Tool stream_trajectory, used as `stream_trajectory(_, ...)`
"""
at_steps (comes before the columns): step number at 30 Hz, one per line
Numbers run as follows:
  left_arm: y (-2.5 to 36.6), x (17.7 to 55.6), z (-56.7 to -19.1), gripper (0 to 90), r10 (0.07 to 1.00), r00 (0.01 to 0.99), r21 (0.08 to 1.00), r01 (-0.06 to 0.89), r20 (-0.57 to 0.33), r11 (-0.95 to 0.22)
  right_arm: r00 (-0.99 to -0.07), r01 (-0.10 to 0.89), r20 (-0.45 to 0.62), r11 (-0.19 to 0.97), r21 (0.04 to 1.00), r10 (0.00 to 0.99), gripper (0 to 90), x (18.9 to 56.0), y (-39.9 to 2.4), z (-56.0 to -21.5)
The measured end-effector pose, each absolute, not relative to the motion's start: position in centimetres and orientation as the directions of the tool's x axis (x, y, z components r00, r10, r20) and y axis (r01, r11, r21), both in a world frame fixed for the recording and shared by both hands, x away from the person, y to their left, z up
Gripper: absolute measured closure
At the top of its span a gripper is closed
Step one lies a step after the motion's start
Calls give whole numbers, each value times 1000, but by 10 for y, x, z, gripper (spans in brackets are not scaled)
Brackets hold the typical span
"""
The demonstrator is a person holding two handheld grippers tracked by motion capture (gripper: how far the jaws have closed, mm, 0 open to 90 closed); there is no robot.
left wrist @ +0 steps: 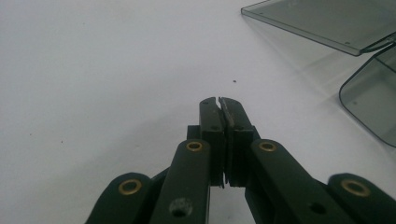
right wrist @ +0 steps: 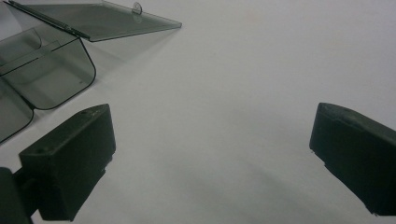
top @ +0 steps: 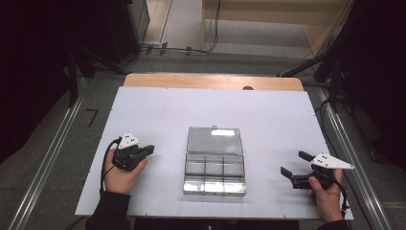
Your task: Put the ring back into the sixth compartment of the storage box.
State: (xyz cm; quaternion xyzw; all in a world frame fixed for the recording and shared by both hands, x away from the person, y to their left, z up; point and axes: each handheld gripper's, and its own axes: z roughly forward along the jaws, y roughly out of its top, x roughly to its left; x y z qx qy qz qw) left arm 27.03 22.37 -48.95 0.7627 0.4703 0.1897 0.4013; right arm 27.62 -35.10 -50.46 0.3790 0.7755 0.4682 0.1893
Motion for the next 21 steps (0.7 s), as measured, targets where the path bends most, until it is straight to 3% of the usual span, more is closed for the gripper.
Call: stream_trajectory(21,210,263,-468,887,843,531,826,511,-86,-237,-642,407,60,274,871,764,0,276,-351,-505)
